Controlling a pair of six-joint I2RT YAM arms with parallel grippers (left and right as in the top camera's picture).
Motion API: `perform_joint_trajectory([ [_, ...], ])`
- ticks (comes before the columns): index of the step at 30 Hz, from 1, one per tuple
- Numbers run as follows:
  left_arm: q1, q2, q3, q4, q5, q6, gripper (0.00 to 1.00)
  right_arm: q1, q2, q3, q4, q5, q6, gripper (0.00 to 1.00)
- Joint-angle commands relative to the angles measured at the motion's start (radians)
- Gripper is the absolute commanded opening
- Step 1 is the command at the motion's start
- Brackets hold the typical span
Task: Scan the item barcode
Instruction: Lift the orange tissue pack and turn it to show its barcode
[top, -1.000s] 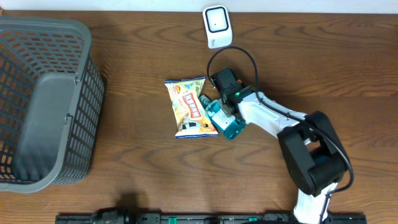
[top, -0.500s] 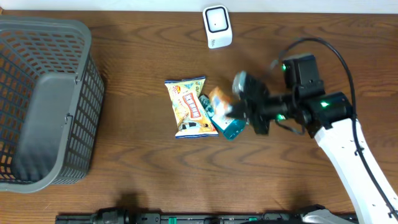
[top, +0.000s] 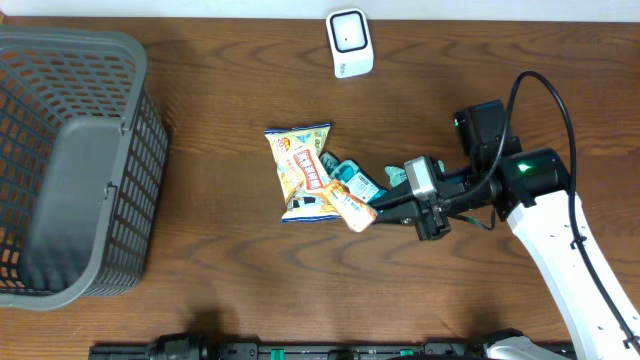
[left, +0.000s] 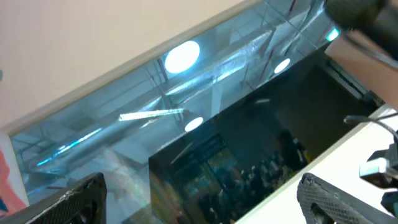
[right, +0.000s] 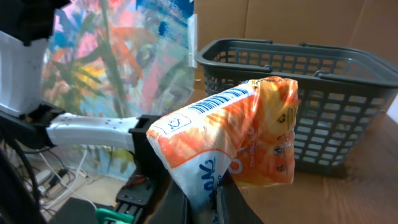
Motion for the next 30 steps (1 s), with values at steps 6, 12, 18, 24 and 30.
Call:
perform_joint_trajectory([
  [6, 0.003, -0.001, -0.278, 0.143, 0.011, 0.176, 0.98, 0.006, -0.002, -0.005, -0.092, -0.006, 0.005, 0.01],
  [12, -0.019, 0.050, -0.352, 0.252, -0.256, -0.159, 0.98, 0.006, -0.002, -0.005, -0.090, 0.049, 0.053, 0.01],
  [18, -0.025, 0.177, -0.352, 0.295, -0.337, -0.509, 0.98, 0.006, -0.002, -0.005, -0.081, 0.037, 0.054, 0.01],
  [24, -0.048, 0.163, -0.353, 0.324, -0.336, -0.535, 0.98, 0.006, -0.002, -0.005, -0.080, 0.037, 0.114, 0.01],
  [30, -0.138, 0.126, -0.391, 0.347, -0.369, -0.609, 0.98, 0.006, -0.002, -0.005, -0.081, 0.038, 0.137, 0.02],
])
